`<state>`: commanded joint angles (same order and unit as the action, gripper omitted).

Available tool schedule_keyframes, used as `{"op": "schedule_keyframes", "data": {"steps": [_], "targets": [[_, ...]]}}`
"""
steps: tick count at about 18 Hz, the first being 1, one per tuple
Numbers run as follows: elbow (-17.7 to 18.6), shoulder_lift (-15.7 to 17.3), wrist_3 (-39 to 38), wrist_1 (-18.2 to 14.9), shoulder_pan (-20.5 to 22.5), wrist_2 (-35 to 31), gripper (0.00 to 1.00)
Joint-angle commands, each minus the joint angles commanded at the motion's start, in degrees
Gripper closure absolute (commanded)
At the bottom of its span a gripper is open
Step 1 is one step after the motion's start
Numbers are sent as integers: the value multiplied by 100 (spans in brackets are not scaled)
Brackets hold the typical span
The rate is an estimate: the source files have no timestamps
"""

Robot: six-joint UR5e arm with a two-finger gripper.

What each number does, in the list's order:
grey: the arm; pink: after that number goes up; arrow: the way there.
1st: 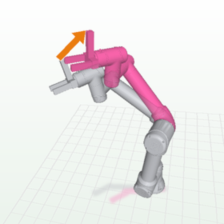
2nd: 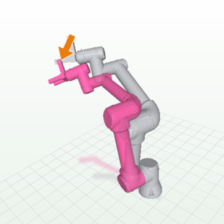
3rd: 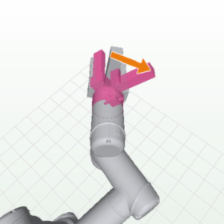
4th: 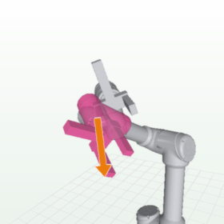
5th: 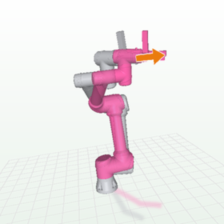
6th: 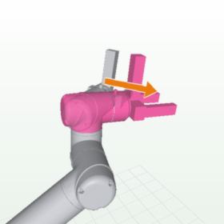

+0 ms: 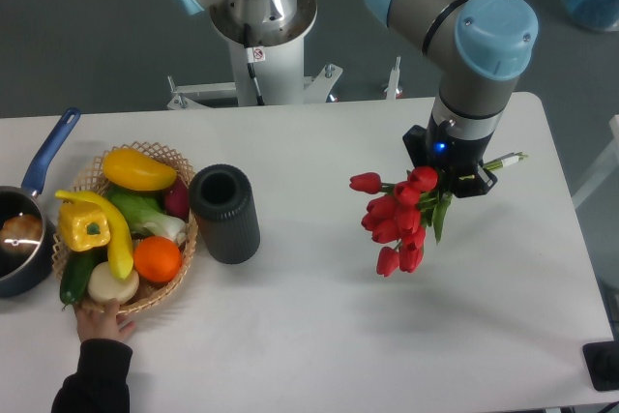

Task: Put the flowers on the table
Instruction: 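Lower the held red tulip bunch toward the table beside the black container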

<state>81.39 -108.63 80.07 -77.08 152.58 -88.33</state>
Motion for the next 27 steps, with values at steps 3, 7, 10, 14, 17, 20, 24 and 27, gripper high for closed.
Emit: {"op": "schedule_keyframes", "data": {"steps": [3, 7, 10, 14, 17, 20, 24, 27], "targets": [[0, 26, 9, -9, 0, 9, 100], [-17, -17, -9, 0, -9, -17, 100], [-9, -53, -149, 0, -18, 0, 100], [123, -219, -264, 52, -97, 26, 100], [307, -351, -281, 464, -202, 26, 100], [430, -465, -290, 659, -263, 18, 100], [518, -650, -290, 720, -334, 0, 100], [703, -659, -412, 1027, -334, 9, 100]]}}
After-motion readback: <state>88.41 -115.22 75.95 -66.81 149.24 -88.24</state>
